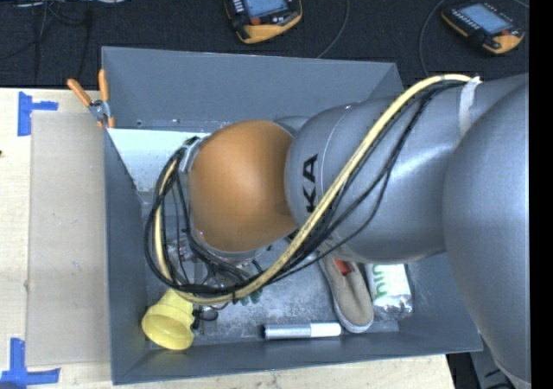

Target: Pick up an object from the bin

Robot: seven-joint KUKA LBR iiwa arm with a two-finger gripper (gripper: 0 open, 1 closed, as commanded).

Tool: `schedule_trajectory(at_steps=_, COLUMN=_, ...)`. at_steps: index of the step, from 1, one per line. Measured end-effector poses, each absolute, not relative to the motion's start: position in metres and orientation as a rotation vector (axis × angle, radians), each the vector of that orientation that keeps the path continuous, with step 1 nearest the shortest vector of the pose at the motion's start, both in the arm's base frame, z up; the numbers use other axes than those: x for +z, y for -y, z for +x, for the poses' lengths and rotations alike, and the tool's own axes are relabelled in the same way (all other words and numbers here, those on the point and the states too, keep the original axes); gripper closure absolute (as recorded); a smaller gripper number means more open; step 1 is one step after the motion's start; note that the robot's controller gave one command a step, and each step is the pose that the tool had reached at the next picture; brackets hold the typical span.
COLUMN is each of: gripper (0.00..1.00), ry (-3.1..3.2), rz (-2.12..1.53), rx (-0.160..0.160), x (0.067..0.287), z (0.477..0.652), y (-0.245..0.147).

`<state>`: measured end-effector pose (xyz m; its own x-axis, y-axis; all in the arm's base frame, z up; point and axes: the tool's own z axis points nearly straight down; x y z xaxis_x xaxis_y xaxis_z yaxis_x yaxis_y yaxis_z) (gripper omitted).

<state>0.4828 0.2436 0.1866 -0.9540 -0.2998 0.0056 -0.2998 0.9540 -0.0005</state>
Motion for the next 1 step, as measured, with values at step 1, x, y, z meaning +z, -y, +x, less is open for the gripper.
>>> schedule_trajectory(at_steps=1, gripper=0.00, ry=3.136, rz=0.124, rx=0.003, x=0.2276, z=0.4872, y=-0.2240)
